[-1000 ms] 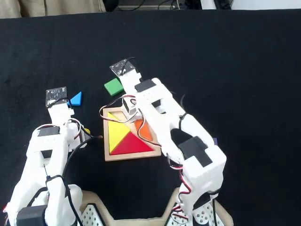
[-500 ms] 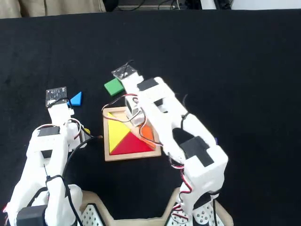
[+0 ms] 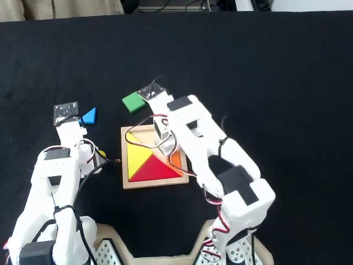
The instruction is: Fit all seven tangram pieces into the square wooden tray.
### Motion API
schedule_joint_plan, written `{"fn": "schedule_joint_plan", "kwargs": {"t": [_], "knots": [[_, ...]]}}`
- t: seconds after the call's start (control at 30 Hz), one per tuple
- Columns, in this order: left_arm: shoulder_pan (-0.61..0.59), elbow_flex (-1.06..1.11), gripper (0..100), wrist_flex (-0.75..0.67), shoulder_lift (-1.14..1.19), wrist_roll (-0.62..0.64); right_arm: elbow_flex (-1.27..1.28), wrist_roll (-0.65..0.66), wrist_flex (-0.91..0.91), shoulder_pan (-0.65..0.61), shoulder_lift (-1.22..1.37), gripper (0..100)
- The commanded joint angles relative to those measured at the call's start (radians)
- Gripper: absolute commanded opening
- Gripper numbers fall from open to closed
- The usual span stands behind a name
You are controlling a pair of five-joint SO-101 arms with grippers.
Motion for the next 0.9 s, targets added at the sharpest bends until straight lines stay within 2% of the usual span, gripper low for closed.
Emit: {"fn": "schedule_joint_plan", "kwargs": {"t": [0.0,0.13,0.23,0.43,0.57,0.7,0.8,0.87], "knots": [[0.016,-0.001,23,-0.011,-0.017,0.009,0.010,0.011,0.006,0.021,-0.065,1.1],[0.016,-0.001,23,-0.011,-0.017,0.009,0.013,0.005,0.012,0.026,-0.137,1.1],[0.016,-0.001,23,-0.011,-0.017,0.009,0.047,-0.020,0.006,0.066,-0.286,1.1],[0.016,-0.002,23,-0.011,-0.017,0.009,0.266,-0.017,-0.206,0.264,-0.596,1.1],[0.016,-0.004,23,-0.012,-0.017,0.008,0.303,0.068,-0.206,0.328,-0.539,1.5],[0.007,-0.010,24,-0.012,-0.017,0.003,0.288,0.064,-0.201,0.402,-0.481,1.5],[0.015,-0.035,24,-0.003,-0.021,-0.002,0.308,-0.009,-0.296,0.437,-0.460,1.3],[0.016,-0.113,24,0.060,-0.017,-0.043,0.355,-0.069,-0.402,0.445,-0.437,1.2]]}}
